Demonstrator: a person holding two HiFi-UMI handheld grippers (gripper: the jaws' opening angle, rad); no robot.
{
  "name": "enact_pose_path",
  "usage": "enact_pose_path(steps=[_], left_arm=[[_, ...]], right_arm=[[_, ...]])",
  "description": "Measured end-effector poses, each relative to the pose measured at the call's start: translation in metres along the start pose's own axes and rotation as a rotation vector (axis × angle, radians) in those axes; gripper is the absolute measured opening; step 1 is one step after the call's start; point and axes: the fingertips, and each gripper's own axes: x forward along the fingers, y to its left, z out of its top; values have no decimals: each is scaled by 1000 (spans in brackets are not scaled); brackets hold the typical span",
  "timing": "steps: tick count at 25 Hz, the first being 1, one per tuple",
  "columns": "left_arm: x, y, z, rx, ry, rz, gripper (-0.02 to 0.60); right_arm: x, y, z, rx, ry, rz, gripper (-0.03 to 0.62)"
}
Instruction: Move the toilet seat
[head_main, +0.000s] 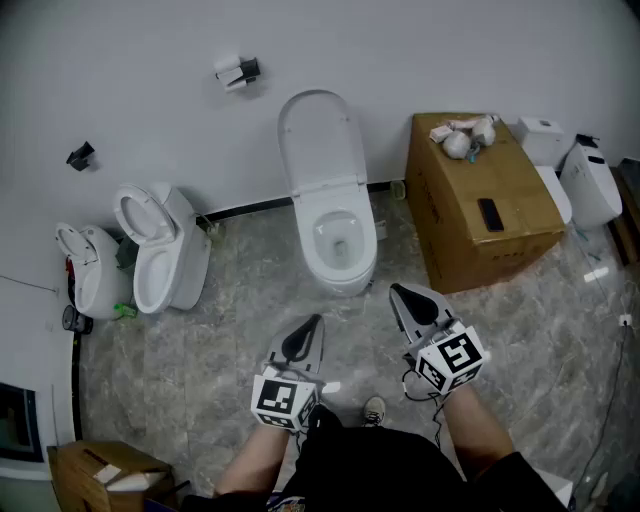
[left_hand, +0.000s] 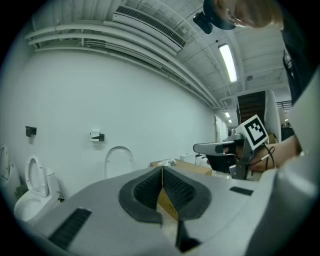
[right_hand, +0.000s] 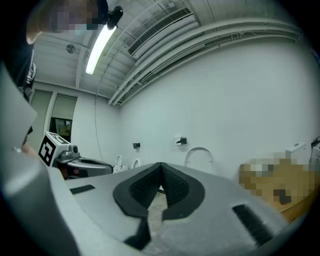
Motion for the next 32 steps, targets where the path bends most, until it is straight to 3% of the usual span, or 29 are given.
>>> enact_pose_path(steps=[14,29,32], left_arm=[[-13,19,-2,-32,-17,-21,8],[-27,125,1,-35,-25,-56,9],[-30,152,2,-34,-25,-64,43]], right_arm=[[15,24,-3,2,1,1,12],[111,76,2,3,15,-10,98],[135,86,1,16,10,-16,116]])
